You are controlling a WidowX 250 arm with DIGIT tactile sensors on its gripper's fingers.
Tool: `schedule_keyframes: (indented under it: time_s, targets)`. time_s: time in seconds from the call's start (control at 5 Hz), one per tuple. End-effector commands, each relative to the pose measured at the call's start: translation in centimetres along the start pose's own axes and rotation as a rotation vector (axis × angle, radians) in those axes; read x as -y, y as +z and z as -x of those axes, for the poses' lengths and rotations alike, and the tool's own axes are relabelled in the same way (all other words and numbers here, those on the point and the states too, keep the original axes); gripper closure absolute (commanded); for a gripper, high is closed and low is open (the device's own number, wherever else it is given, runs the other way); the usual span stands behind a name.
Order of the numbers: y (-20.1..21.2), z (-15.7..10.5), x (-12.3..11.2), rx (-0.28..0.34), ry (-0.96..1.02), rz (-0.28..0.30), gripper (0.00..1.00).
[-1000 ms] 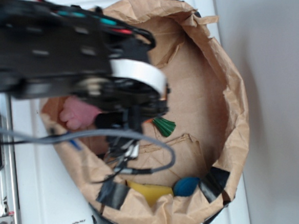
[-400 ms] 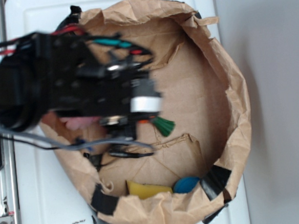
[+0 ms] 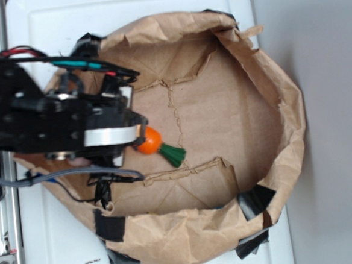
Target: Grab the carrot.
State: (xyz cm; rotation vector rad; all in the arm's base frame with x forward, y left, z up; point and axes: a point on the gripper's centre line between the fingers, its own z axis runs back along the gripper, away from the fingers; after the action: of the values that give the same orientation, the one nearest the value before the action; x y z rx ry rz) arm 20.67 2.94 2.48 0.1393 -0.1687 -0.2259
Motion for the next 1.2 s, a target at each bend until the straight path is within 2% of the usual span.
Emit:
schedule_keyframes:
  time_s: [0.0,0.6,0.8,1.0]
  targets:
    - [1.7,1.4,-0.4,0.015,0.02,0.036,0.0]
    - [1.7,1.4,-0.4,0.015,0.02,0.036,0.0]
    - [-0.5,-0.4,-0.5,-0.04,0.002,0.057,0.0]
    - [-2.1,-2.0,-0.4,-0.042,0.029,0.035,0.1]
